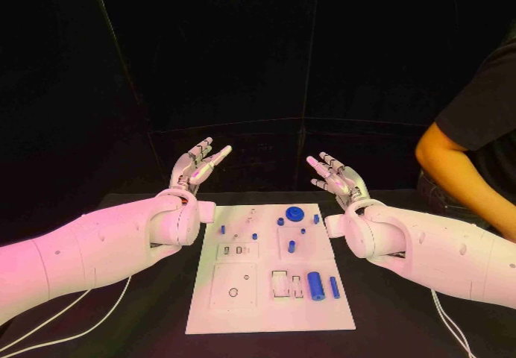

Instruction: Assemble the parts on the task board

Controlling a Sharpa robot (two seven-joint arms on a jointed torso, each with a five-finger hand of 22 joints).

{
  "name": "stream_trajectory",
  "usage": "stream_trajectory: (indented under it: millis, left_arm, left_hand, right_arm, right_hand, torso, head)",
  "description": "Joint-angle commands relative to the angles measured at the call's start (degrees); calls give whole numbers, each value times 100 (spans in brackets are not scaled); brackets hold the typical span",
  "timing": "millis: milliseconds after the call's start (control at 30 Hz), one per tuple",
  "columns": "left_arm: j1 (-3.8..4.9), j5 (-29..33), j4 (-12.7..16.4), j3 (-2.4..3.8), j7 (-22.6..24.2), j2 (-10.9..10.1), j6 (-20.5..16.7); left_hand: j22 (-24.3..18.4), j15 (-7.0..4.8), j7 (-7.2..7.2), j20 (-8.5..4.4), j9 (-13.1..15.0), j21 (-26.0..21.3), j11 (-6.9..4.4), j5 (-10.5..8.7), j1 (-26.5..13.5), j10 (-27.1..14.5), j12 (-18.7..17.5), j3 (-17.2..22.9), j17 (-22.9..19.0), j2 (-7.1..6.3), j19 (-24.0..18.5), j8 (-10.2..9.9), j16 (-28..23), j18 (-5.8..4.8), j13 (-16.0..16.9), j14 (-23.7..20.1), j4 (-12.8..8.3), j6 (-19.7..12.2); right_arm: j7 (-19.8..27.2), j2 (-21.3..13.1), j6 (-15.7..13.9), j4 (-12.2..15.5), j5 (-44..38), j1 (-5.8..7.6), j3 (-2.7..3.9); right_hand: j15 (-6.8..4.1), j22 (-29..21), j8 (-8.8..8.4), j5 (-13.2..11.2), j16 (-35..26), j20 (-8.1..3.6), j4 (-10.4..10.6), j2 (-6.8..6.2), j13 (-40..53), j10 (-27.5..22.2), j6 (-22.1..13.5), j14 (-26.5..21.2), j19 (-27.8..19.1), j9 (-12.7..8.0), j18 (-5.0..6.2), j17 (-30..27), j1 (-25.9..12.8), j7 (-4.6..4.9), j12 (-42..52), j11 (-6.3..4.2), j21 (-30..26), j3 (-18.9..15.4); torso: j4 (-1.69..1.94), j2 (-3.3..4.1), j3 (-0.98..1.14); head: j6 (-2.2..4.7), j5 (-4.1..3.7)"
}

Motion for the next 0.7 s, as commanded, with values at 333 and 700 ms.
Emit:
stream_trajectory:
  millis: [333,700]
  left_arm:
    - [145,235,-305,-93,572,127,935]
    - [139,-30,45,-101,622,-279,1416]
  left_hand:
    - [71,139,846,95,40,148,256,45,348,535,106,21,118,78,239,69,301,43,61,761,-7,412]
    - [642,-299,768,64,277,1393,38,42,572,4063,939,-87,329,298,3102,672,1100,452,271,3217,-288,3466]
  right_arm:
    - [-461,178,1608,-494,-960,142,-52]
    - [-737,26,901,-784,-3977,436,-43]
  right_hand:
    - [-278,438,797,-100,863,10,-1267,82,284,3813,3423,3897,2399,376,664,271,1819,693,873,-120,1062,514]
    - [-710,655,735,-160,809,-435,-1710,-33,206,5052,4568,5249,3417,256,685,220,1866,424,681,-470,1748,826]
  torso:
    - [2,1,-1]
    - [45,340,10]
  head:
    - [0,1]
    - [-31,-59]
